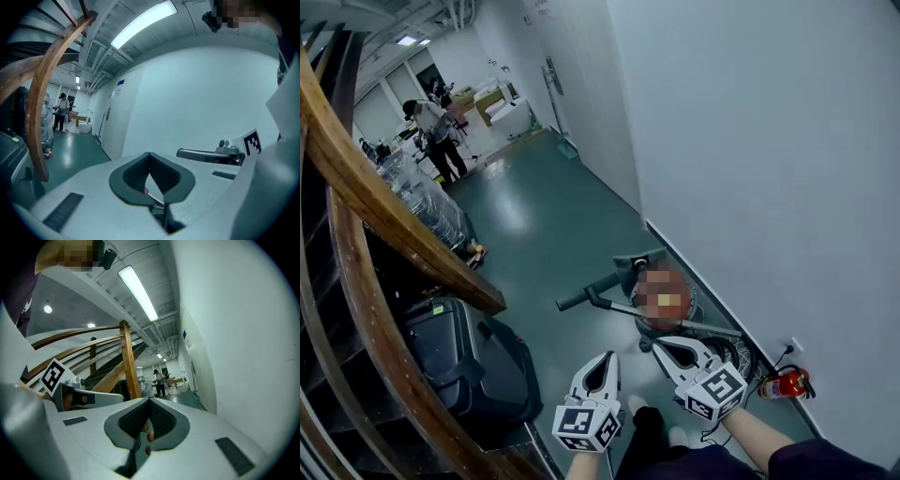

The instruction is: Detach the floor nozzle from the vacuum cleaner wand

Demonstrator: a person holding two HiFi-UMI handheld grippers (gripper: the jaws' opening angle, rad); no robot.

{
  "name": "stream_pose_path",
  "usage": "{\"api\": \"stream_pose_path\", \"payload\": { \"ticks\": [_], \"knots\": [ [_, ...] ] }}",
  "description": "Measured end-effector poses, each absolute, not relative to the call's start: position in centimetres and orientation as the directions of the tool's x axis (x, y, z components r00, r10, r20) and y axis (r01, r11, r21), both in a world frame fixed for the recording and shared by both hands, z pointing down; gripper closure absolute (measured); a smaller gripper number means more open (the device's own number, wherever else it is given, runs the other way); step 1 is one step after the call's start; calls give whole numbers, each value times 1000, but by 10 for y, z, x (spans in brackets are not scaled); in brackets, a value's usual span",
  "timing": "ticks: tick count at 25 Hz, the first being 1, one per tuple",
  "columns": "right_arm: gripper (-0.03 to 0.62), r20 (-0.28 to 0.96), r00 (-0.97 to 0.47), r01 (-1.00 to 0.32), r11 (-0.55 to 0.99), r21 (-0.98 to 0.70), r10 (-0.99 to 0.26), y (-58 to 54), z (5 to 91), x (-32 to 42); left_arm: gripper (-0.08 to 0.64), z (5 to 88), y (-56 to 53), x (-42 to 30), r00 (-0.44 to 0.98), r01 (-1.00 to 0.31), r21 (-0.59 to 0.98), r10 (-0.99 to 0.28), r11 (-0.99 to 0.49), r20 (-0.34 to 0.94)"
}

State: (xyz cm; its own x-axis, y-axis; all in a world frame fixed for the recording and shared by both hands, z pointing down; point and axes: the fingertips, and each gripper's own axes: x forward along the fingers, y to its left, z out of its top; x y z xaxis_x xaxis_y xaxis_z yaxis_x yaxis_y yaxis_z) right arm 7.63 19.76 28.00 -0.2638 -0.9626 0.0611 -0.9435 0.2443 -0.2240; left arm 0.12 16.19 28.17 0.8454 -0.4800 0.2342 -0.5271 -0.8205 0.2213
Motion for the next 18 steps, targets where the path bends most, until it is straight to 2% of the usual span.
{"api": "stream_pose_path", "payload": {
  "ticks": [18],
  "knots": [
    [575,141,-243,-953,209,-220,-960,68,298,59,555,301,30,-13,862,-504,309,-449,-807,234]
  ]
}}
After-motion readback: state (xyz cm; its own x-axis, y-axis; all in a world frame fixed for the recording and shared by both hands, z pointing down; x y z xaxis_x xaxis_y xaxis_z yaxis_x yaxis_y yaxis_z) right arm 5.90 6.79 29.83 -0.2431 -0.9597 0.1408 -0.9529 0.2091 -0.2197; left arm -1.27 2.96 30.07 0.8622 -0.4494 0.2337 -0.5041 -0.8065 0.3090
